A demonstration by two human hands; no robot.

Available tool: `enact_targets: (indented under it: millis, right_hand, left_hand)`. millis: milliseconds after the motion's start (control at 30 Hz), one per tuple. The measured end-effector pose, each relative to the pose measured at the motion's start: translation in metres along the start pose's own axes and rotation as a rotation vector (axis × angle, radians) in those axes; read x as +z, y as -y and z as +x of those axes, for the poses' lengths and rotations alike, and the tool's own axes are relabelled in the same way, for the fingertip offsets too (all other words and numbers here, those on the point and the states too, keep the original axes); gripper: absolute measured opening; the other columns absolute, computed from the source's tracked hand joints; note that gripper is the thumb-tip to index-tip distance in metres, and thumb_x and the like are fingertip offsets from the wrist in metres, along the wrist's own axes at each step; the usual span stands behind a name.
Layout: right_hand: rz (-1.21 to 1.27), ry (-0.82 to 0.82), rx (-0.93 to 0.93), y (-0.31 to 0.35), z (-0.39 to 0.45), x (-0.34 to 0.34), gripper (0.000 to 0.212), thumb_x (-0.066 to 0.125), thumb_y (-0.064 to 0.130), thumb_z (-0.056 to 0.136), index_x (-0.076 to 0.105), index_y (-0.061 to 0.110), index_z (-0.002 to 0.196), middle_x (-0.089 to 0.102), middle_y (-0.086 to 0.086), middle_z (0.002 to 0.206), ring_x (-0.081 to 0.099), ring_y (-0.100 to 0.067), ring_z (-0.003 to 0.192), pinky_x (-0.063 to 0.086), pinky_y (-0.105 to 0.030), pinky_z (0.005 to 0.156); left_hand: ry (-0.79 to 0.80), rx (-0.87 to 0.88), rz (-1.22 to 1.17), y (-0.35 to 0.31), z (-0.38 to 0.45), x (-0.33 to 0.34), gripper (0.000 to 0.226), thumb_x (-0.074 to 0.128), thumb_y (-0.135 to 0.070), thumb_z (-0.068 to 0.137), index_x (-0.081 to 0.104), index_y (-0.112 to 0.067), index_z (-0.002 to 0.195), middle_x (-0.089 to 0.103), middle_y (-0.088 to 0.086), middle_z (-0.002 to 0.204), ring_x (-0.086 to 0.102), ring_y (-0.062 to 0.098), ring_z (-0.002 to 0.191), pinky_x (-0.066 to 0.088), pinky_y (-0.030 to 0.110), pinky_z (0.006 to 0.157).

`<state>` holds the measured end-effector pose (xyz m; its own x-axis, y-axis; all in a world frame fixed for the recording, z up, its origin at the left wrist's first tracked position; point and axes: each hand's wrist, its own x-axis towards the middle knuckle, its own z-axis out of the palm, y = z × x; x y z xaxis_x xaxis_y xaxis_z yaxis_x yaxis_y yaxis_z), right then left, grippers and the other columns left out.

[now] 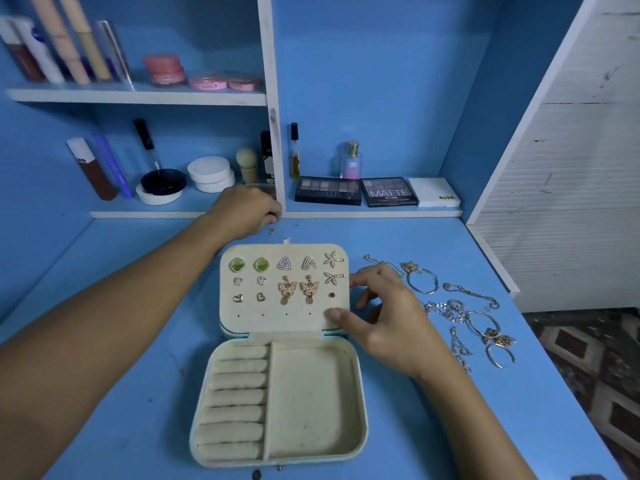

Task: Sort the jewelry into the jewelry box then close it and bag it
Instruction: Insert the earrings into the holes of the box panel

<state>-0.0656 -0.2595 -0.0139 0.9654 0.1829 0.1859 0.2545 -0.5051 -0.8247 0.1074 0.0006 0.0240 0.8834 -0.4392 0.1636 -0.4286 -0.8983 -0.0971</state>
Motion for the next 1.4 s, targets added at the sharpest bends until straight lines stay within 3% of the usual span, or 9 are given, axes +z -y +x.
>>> enact_targets:
  millis: [133,333,533,633,733,1033,1200,1333,1400]
  right_hand:
    - [-0.002,-0.003,0.006,0.000,0.000,0.000,0.031,0.080,0.036,0.081,0.067,0.028,0.107,0.053,0.013,0.107,0.055,-0.008,0.090,0.044,-0.022,0.073]
    - [0.016,0.009,0.013,0.003,-0.002,-0.001,0.027,0.080,0.036,0.082,0.064,0.031,0.103,0.059,0.015,0.095,0.057,-0.008,0.084,0.041,-0.015,0.068]
    - [0.075,0.042,0.013,0.006,-0.004,-0.001,0.027,0.079,0.033,0.083,0.064,0.029,0.106,0.064,0.016,0.082,0.057,-0.008,0.077,0.041,-0.013,0.064]
    - [0.070,0.036,-0.006,0.011,-0.006,-0.004,0.028,0.080,0.030,0.083,0.064,0.027,0.106,0.065,0.008,0.080,0.057,-0.008,0.075,0.042,-0.014,0.065]
    - [0.027,0.023,-0.020,0.015,-0.007,-0.007,0.028,0.082,0.029,0.081,0.063,0.029,0.102,0.064,0.009,0.078,0.057,-0.007,0.074,0.044,-0.014,0.067]
    - [0.048,-0.134,-0.173,0.011,-0.023,-0.002,0.031,0.087,0.026,0.075,0.062,0.034,0.091,0.068,0.012,0.074,0.064,-0.010,0.074,0.048,-0.016,0.064]
    - [0.010,-0.197,-0.253,0.007,-0.029,-0.001,0.030,0.089,0.020,0.072,0.062,0.027,0.080,0.066,0.022,0.074,0.064,-0.005,0.070,0.045,-0.007,0.065]
    - [-0.095,-0.204,-0.414,-0.003,-0.031,-0.001,0.016,0.082,0.021,0.076,0.068,0.013,0.078,0.068,0.011,0.071,0.064,-0.004,0.068,0.052,-0.018,0.065]
    - [-0.143,-0.216,-0.464,-0.005,-0.033,-0.002,0.016,0.077,0.026,0.079,0.070,0.011,0.078,0.070,0.004,0.074,0.064,-0.005,0.071,0.051,-0.016,0.066]
  left_hand:
    - [-0.037,-0.015,-0.069,0.001,-0.003,0.001,0.009,0.053,-0.019,0.095,0.061,-0.019,0.091,0.056,-0.005,0.084,0.047,0.020,0.076,0.038,0.031,0.062]
    - [-0.061,-0.075,-0.216,0.005,-0.013,-0.008,0.006,0.058,-0.017,0.091,0.060,-0.014,0.087,0.050,-0.013,0.064,0.053,0.023,0.068,0.041,0.032,0.060]
    - [-0.179,-0.264,-0.484,0.010,-0.024,-0.016,0.002,0.069,-0.011,0.080,0.070,-0.012,0.081,0.066,-0.001,0.074,0.062,0.016,0.073,0.052,0.026,0.068]
    - [-0.251,-0.348,-0.614,0.006,-0.033,-0.023,0.005,0.072,-0.009,0.077,0.072,-0.013,0.077,0.069,-0.002,0.077,0.060,0.007,0.069,0.047,0.015,0.064]
    - [-0.272,-0.403,-0.690,0.001,-0.043,-0.029,0.005,0.073,-0.007,0.076,0.072,-0.012,0.076,0.070,-0.005,0.079,0.059,0.005,0.067,0.046,0.015,0.062]
    - [-0.172,-0.361,-0.806,-0.012,-0.055,-0.047,0.008,0.076,-0.013,0.084,0.073,-0.020,0.085,0.069,-0.007,0.079,0.060,0.000,0.066,0.046,0.016,0.063]
    - [-0.090,-0.348,-0.803,-0.018,-0.061,-0.057,0.003,0.072,-0.021,0.090,0.073,-0.022,0.092,0.072,-0.003,0.082,0.056,-0.008,0.054,0.037,0.008,0.045]
    - [-0.036,-0.345,-0.817,-0.022,-0.065,-0.055,0.005,0.070,-0.024,0.092,0.073,-0.023,0.096,0.074,0.000,0.085,0.061,0.004,0.071,0.047,0.021,0.065]
    - [-0.011,-0.340,-0.821,-0.025,-0.066,-0.054,0.007,0.069,-0.025,0.092,0.073,-0.022,0.097,0.074,-0.001,0.086,0.064,0.006,0.076,0.050,0.023,0.071]
